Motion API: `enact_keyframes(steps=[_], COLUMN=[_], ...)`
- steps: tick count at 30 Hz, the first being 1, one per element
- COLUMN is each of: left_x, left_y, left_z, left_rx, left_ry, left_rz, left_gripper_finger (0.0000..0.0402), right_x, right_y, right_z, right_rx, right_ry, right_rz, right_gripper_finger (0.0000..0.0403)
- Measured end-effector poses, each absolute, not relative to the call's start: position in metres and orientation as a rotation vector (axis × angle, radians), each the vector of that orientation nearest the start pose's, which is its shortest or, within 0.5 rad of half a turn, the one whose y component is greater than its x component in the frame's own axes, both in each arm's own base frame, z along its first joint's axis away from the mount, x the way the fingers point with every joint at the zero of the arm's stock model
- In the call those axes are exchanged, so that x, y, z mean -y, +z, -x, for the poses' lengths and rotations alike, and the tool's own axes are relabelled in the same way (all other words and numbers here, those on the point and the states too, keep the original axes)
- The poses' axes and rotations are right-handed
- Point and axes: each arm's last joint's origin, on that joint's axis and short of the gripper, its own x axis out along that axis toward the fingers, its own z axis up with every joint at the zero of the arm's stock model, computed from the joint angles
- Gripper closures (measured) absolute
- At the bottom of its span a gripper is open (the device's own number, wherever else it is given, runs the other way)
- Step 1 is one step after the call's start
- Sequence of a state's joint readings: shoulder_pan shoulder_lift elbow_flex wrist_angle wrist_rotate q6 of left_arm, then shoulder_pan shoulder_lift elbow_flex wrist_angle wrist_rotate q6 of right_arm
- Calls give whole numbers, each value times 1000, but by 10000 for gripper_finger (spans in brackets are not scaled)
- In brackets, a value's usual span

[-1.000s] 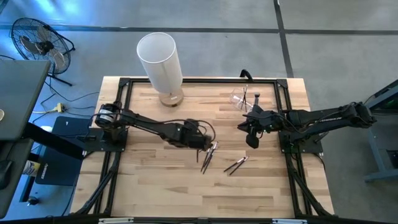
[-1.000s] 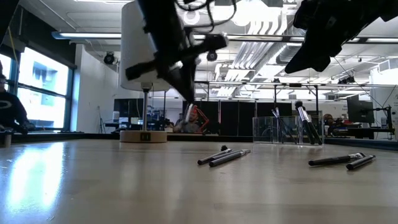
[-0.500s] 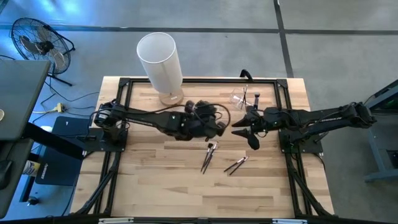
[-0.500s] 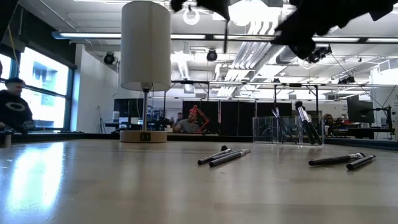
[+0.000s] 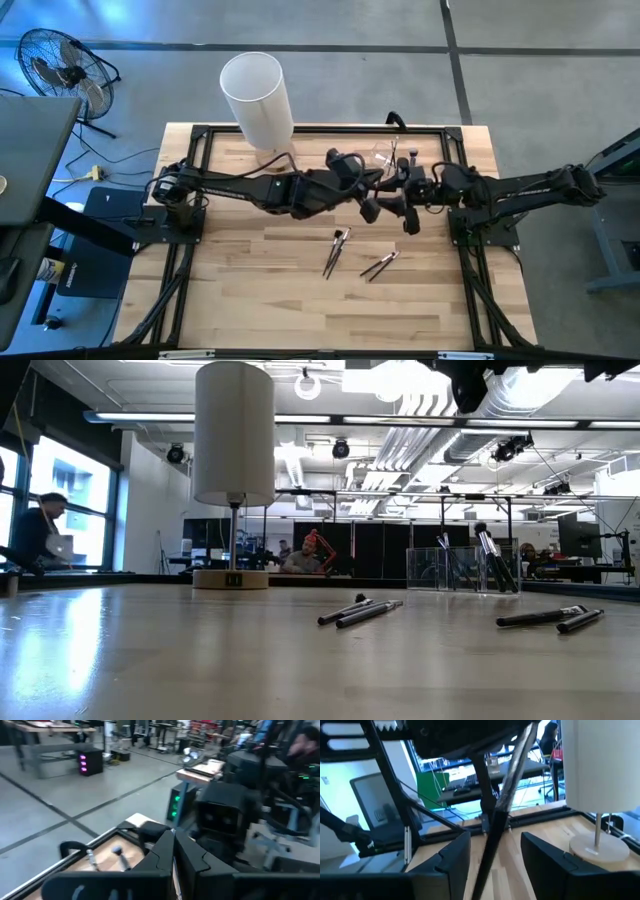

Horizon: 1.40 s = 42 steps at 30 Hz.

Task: Put items in baskets/containers
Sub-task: Put the eyeshadow brush into the transparent organizer

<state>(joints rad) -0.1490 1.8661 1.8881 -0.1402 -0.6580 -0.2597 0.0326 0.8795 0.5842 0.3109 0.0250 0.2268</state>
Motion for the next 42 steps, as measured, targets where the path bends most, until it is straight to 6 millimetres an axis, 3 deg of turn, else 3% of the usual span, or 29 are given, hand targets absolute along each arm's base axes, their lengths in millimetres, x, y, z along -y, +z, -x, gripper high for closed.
enact_keyframes(steps=[4, 9, 15, 23, 30, 37, 39, 42], left_x=[48, 49, 48, 29, 20, 12, 4, -5], left_y=[414, 415, 414, 407, 412, 371, 362, 344], left_z=[-430, -431, -432, -434, -418, -401, -396, -371], left_rx=[-16, -15, -34, -103, -181, -290, -231, -207], left_ry=[468, 415, 369, 332, 360, 377, 367, 341], left_rz=[208, 172, 131, 166, 200, 204, 237, 271], left_gripper_finger=[401, 401, 384, 300, 278, 277, 277, 277], right_x=[-6, -6, -5, 7, 23, 44, 49, 59], right_y=[297, 297, 295, 287, 282, 256, 250, 243], right_z=[-200, -199, -199, -199, -193, -188, -186, -185], right_rx=[34, 33, 15, -64, -121, -153, -126, -111], right_ry=[12, 29, 22, -70, -237, -357, -392, -461], right_rz=[-229, -201, -197, -184, -149, -196, -210, -208], right_gripper_finger=[278, 381, 380, 383, 383, 383, 383, 383])
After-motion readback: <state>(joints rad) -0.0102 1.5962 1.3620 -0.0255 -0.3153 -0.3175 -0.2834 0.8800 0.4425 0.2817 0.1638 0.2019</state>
